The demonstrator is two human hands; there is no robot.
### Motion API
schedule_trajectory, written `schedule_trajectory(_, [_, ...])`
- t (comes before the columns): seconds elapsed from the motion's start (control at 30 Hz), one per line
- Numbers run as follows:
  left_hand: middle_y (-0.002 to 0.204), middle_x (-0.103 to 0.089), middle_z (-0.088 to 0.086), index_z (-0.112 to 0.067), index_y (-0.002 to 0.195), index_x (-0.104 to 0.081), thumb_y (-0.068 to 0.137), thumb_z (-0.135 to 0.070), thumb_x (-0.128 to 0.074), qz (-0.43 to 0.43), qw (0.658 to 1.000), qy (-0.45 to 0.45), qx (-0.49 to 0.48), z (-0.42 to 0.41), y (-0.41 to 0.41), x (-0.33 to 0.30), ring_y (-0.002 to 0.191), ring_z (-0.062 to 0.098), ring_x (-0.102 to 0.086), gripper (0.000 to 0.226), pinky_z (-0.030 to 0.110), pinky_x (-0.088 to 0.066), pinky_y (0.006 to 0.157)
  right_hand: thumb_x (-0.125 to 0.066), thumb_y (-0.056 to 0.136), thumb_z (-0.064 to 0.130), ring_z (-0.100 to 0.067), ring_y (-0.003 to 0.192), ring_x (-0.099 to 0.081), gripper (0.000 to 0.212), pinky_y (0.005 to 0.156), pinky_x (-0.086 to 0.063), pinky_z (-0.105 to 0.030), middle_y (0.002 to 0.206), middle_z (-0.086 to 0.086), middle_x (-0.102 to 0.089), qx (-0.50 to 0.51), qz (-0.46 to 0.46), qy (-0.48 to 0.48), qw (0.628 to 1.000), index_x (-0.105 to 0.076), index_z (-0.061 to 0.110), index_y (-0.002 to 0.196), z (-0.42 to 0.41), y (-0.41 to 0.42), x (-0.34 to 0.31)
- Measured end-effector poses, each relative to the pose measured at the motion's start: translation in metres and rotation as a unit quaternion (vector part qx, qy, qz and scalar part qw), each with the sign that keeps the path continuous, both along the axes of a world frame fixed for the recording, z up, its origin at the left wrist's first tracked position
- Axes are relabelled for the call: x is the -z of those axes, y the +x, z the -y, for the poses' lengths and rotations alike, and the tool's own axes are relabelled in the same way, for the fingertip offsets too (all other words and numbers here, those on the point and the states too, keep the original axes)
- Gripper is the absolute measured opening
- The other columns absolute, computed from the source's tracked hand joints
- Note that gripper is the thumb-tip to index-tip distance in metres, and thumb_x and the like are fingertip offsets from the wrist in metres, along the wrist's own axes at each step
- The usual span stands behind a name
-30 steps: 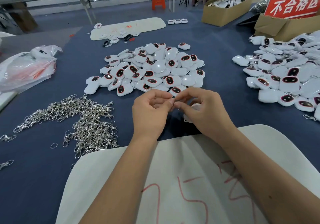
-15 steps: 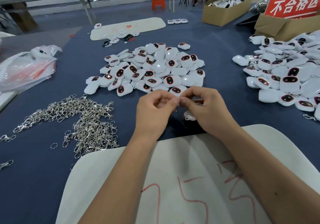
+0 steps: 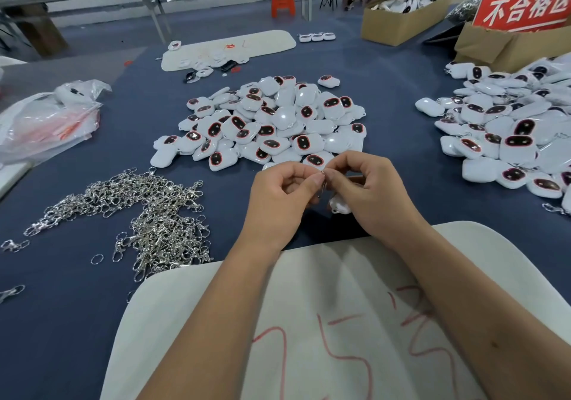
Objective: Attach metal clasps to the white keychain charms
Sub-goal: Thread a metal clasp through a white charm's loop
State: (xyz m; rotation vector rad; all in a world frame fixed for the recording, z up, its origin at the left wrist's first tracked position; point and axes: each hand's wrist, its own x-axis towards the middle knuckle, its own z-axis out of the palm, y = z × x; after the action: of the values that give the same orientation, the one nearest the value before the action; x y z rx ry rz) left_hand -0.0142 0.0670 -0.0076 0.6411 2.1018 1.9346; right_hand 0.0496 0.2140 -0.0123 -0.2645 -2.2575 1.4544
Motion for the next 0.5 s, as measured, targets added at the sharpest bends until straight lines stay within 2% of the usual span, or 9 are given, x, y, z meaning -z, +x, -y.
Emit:
schedule_trajectory(0.17, [0.080, -0.074, 0.009, -0.006, 0.092, -0.075, 0.093, -0.007, -0.069, 0.001, 1.000, -0.002, -0.004, -0.0002, -0.0001, 0.0003, 0.064, 0.007, -0.061, 0.006, 0.018, -0.051, 0.061, -0.070, 0.098, 0.018, -0.024, 0.072, -0.067, 0.013, 0.072, -0.056, -0.035, 0.078, 0.002, -0.072, 0.026, -0.019, 0.025, 0.999, -0.073, 0.018, 0.085, 0.0017, -0.0002, 0.0011])
schedule_trajectory(0.33, [0.080, -0.072, 0.008, -0.005, 0.094, -0.074, 0.095, -0.006, -0.068, -0.006, 1.000, -0.001, 0.003, 0.0000, 0.0005, -0.0001, 0.065, 0.008, -0.061, 0.007, 0.018, -0.051, 0.063, -0.071, 0.097, 0.017, -0.025, 0.076, -0.068, 0.012, 0.078, -0.057, -0.044, 0.079, 0.002, -0.073, 0.032, -0.035, 0.032, 0.998, -0.073, 0.017, 0.086, 0.0031, 0.0013, -0.0002])
schedule_trajectory(0.5, [0.084, -0.070, 0.018, -0.012, 0.092, -0.073, 0.096, -0.010, -0.066, -0.021, 1.000, -0.003, -0.001, -0.0019, 0.0033, -0.0002, 0.069, 0.016, -0.060, 0.008, 0.027, -0.053, 0.067, -0.071, 0.097, 0.014, -0.020, 0.077, -0.069, 0.011, 0.077, -0.057, -0.041, 0.080, 0.004, -0.073, 0.037, -0.054, 0.041, 0.997, -0.073, 0.015, 0.087, 0.0052, 0.0024, -0.0005])
